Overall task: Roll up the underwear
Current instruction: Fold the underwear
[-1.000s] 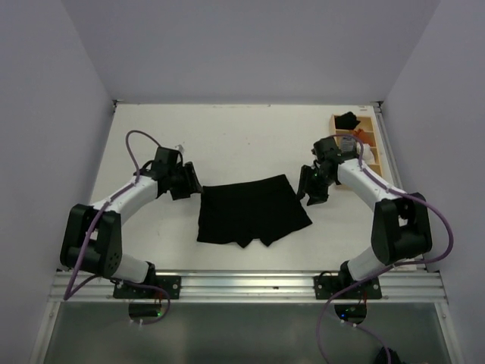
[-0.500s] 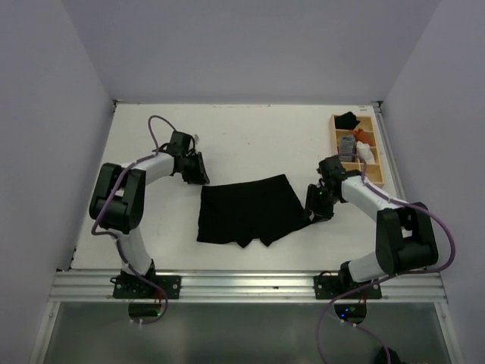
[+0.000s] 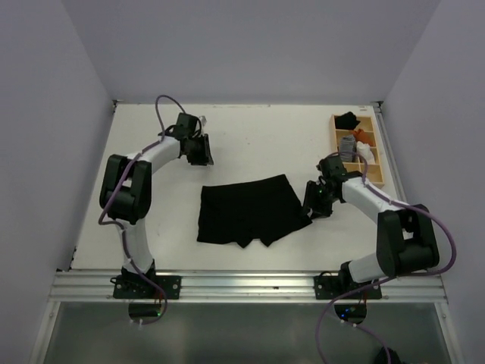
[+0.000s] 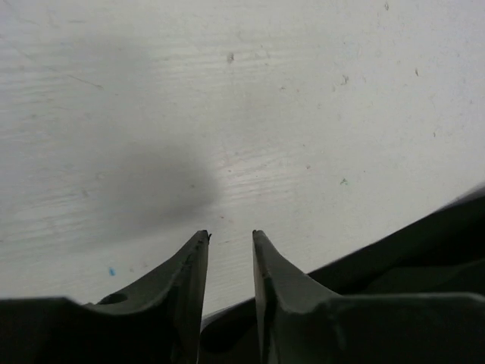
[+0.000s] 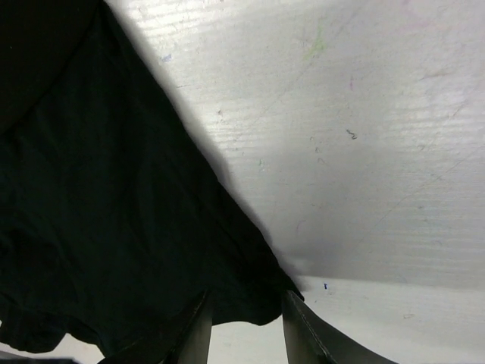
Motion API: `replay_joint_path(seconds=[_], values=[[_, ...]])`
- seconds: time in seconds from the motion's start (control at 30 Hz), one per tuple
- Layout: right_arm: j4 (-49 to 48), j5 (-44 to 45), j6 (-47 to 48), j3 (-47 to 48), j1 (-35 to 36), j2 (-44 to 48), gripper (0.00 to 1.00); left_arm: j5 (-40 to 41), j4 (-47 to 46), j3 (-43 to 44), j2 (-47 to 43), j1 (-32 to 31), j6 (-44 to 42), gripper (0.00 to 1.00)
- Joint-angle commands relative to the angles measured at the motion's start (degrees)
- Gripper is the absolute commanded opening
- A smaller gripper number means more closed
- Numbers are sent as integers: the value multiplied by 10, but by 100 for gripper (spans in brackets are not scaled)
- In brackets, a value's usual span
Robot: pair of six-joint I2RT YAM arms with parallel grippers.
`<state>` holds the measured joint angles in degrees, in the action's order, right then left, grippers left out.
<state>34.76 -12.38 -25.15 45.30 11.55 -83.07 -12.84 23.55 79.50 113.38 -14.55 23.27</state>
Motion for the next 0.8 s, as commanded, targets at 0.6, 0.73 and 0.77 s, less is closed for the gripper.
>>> replay_joint_path(seconds=[0.6,0.73,0.77], values=[[44,-48,77,81,-5,-101,49,-31,-76,-237,-137,-7,-11,46],[36,-37,76,63,-5,-97,40,-23,-90,-234,-126,-10,-11,27],[35,-35,71,54,-5,-95,34,-17,-87,-221,-123,-10,-13,18]])
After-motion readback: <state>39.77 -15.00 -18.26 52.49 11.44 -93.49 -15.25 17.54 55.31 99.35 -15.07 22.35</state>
